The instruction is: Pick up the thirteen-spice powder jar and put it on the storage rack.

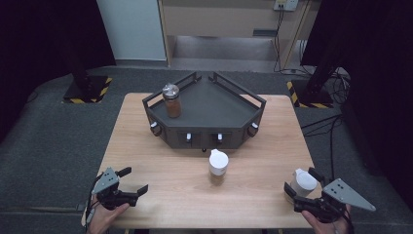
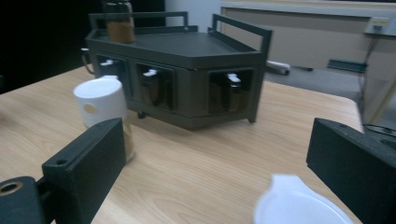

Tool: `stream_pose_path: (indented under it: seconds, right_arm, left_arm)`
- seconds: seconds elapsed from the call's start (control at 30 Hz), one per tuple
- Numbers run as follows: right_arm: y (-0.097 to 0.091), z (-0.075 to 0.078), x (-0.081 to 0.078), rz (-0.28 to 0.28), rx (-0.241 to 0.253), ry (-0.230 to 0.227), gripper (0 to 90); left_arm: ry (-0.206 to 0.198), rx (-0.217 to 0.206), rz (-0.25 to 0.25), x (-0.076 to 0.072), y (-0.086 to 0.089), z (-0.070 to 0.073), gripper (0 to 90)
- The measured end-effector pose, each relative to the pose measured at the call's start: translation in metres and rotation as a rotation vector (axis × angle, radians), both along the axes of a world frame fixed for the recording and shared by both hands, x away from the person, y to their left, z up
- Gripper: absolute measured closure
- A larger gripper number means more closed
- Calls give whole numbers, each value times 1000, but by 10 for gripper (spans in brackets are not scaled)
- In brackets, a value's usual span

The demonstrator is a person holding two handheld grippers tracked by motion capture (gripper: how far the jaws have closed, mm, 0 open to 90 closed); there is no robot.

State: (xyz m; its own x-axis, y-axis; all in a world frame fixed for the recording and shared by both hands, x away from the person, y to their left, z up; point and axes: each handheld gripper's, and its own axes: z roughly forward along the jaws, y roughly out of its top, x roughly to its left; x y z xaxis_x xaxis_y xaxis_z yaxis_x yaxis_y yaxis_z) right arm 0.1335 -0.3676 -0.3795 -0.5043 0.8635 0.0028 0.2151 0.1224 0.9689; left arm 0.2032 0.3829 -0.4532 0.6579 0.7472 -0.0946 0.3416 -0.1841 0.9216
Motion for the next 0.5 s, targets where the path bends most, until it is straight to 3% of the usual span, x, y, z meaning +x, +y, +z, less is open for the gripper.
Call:
stream_pose_path:
  seconds: [0.5]
  right_arm:
    - [37,-6,49,160,-3,75,48]
  left_arm:
    - [6,7,-8,1,-1,1,22]
